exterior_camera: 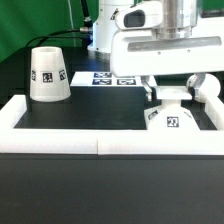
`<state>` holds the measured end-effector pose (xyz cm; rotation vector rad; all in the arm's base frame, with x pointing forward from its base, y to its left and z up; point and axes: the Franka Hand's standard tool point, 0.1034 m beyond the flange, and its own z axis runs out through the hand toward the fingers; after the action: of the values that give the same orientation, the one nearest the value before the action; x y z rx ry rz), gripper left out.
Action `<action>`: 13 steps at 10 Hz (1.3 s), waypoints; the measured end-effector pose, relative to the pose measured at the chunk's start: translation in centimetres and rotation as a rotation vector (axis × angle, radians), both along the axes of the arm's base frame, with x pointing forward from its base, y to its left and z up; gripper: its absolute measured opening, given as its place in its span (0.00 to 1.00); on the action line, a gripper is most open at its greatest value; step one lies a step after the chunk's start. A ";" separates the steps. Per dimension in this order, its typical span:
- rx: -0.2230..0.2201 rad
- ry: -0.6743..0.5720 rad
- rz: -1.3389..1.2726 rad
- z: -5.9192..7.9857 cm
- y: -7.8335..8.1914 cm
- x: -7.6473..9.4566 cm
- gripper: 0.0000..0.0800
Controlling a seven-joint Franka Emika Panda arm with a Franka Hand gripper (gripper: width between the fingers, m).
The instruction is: Assemble lamp
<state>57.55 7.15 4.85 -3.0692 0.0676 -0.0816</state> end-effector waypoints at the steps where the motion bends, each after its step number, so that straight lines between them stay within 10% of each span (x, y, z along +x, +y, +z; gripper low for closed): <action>1: 0.001 -0.004 0.006 0.0 0.5 0.3 0.67; 5: 0.005 -0.018 0.037 0.0 2.9 1.3 0.67; 13: 0.005 -0.046 0.047 0.2 2.9 3.0 0.67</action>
Offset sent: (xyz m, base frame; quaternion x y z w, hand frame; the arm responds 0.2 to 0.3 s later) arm 0.0114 0.0226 -0.0061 -0.0115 -0.0015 0.0019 0.9999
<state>60.54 10.02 5.02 -3.0604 -0.0066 -0.1490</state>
